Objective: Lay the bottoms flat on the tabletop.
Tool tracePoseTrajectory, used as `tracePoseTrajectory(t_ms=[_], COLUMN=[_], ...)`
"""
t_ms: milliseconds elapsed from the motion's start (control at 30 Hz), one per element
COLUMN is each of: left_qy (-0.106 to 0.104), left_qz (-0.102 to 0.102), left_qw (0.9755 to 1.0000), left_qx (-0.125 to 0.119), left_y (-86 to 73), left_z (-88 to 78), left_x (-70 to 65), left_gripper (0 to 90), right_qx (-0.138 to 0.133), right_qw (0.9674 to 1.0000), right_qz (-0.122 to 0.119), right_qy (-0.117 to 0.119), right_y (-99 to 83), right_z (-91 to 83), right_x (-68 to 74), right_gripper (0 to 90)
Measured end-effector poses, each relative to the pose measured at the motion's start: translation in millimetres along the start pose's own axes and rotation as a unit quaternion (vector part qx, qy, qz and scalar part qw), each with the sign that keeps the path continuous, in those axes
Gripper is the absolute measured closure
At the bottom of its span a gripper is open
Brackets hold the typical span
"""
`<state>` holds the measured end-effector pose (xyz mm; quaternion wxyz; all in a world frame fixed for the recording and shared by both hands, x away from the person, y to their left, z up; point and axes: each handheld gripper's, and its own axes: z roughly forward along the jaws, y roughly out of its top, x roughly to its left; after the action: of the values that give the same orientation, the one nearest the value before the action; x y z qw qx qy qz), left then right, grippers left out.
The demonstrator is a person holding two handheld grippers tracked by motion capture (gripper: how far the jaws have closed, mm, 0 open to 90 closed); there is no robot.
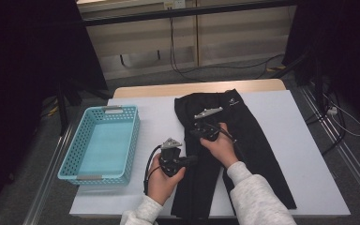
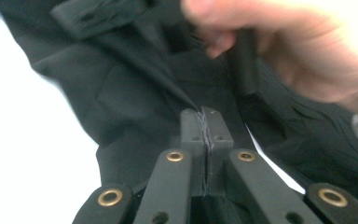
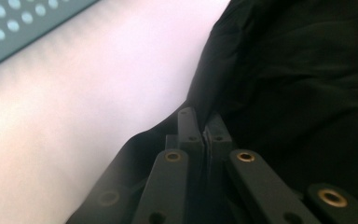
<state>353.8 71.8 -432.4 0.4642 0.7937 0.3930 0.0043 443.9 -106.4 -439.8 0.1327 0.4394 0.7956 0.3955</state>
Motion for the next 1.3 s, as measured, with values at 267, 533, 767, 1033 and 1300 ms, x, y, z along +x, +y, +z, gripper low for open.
tracePoseTrajectory(t_ms=[267,533,767,1033,1300], left_qy=[-0.009,-0.012,-0.008,0.008,0.007], left_qz=[0.019,0.029,0.035,0.038,0.031], left_qw=[0.9998,0.9991,0.9989,0.9986,0.9988], left_qx=[0.006,0.028,0.031,0.037,0.038], left_y=[9.1,2.6,-1.7,-6.0,-7.3], left_z=[0.7,11.3,9.3,0.7,-5.3], left_x=[-0.3,-4.1,-1.1,2.0,6.0], left_gripper=[89.0,82.6,53.6,41.9,41.1], right_qx=[-0.028,0.002,0.01,-0.015,-0.005], right_qw=[0.9991,0.9988,0.9977,0.9941,0.9913], right_qz=[0.025,0.009,0.003,-0.024,-0.078], right_qy=[-0.016,-0.047,-0.067,-0.105,-0.106], right_y=[-27.5,-58.8,-64.9,-42.7,-9.5], right_z=[-57.3,-70.2,-64.0,-57.8,-26.6], right_x=[-25.3,-30.3,-33.4,-32.6,-17.4], right_gripper=[88.1,87.6,75.7,47.5,49.4])
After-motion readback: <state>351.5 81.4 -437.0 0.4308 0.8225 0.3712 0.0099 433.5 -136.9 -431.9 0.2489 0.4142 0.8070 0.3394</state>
